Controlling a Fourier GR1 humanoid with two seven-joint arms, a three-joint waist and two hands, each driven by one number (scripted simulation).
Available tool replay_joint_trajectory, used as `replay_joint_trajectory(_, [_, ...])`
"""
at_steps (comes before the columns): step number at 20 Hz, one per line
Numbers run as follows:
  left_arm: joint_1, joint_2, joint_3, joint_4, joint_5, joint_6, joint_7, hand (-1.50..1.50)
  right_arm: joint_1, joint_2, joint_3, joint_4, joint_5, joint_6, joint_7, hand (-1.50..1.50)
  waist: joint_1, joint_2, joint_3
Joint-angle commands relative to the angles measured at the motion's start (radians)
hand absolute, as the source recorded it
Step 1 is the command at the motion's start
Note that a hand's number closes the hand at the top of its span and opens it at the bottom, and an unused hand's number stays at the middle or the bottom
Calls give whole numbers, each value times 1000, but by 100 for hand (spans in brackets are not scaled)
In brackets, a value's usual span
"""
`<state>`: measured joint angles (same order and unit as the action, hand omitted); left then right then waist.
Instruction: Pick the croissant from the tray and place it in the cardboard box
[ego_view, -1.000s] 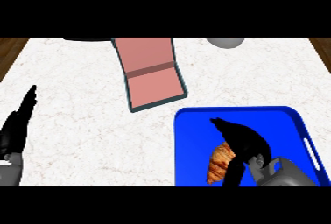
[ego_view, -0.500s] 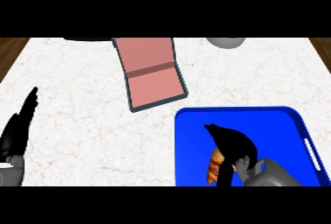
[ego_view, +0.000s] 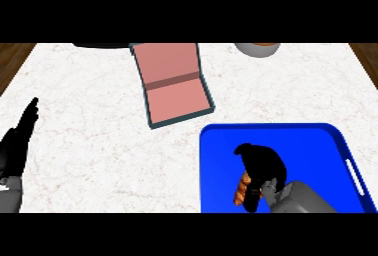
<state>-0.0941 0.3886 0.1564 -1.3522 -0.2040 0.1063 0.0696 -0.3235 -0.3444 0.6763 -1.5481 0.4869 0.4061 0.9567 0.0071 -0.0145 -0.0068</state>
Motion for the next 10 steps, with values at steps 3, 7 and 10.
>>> replay_joint_trajectory(3, [27,2,19,2,-5,-4,-46,0,-25,-29,-1,127,160,-38,-69,150,-1,15,7])
replay_joint_trajectory(7, [14,-15,-1,-10,-13,-14,-8,0,-22,-27,34,103,276,-86,-70,150,-3,14,7])
replay_joint_trajectory(10, [54,-43,-7,-30,-32,26,-28,0,0,-1,-19,55,332,-205,-6,150,-4,12,7])
